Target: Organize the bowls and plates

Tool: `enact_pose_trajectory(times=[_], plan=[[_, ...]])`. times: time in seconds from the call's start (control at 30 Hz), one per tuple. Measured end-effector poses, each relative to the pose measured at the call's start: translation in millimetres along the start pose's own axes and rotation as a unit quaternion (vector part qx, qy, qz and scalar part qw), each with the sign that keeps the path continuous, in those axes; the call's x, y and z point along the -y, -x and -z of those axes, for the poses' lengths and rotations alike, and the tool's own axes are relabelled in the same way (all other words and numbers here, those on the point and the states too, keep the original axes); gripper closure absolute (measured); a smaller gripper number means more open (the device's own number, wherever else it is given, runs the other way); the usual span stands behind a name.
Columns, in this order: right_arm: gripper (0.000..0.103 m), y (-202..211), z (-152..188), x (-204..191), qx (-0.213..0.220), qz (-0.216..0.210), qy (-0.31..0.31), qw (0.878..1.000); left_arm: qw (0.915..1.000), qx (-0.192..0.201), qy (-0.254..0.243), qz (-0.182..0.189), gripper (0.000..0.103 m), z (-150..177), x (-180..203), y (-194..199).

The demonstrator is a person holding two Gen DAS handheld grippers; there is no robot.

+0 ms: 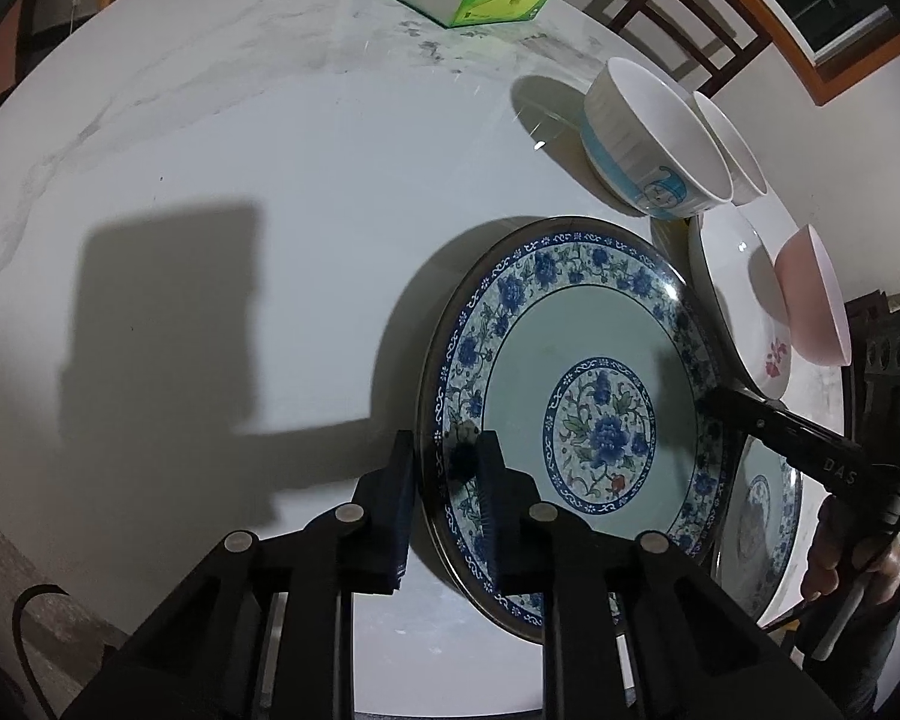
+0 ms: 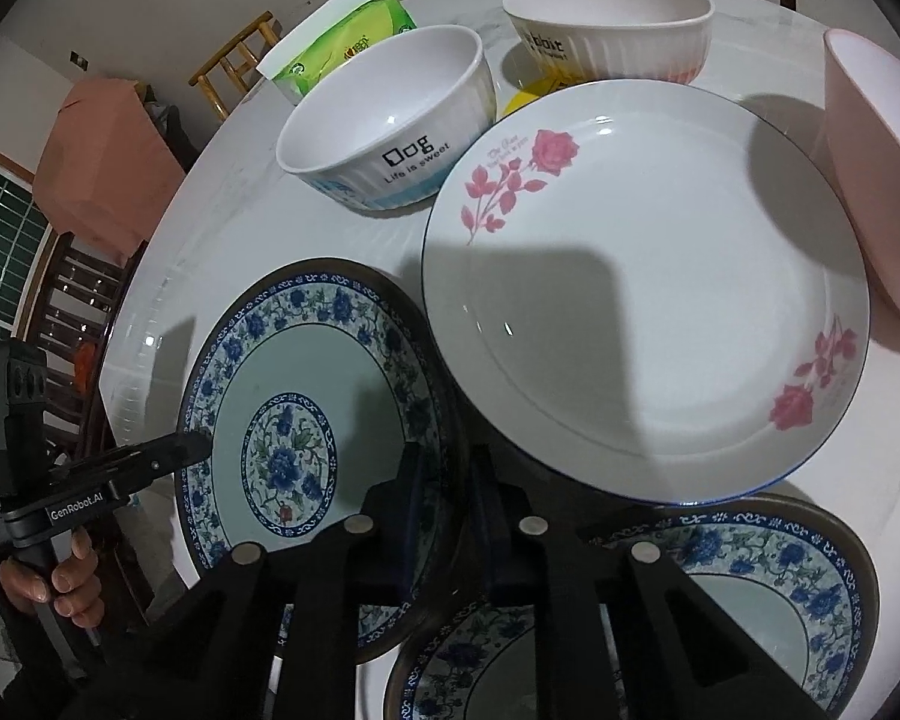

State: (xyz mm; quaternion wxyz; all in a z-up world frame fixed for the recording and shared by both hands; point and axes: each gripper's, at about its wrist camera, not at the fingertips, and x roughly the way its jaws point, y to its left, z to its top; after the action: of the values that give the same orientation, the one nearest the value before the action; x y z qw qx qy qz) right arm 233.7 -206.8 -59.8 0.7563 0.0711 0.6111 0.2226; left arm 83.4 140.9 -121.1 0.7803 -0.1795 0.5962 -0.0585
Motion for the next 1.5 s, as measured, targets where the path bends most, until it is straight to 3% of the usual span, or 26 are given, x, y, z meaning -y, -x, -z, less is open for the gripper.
enact_pose_trajectory(times=[0.73, 1.5], plan=[[0.088, 8.3, 41.9, -39.9, 0.018, 0.000, -0.044, 0.999, 0.9984, 0.032, -0.028, -0.036, 0.087, 4.0, -17.4, 37.7], [0.085, -12.4, 53.6, -58.3, 0.025, 0.010, -0.044, 0.999, 0.9987, 0.035, -0.017, -0.033, 0.085, 3.2, -46.6, 21.6]])
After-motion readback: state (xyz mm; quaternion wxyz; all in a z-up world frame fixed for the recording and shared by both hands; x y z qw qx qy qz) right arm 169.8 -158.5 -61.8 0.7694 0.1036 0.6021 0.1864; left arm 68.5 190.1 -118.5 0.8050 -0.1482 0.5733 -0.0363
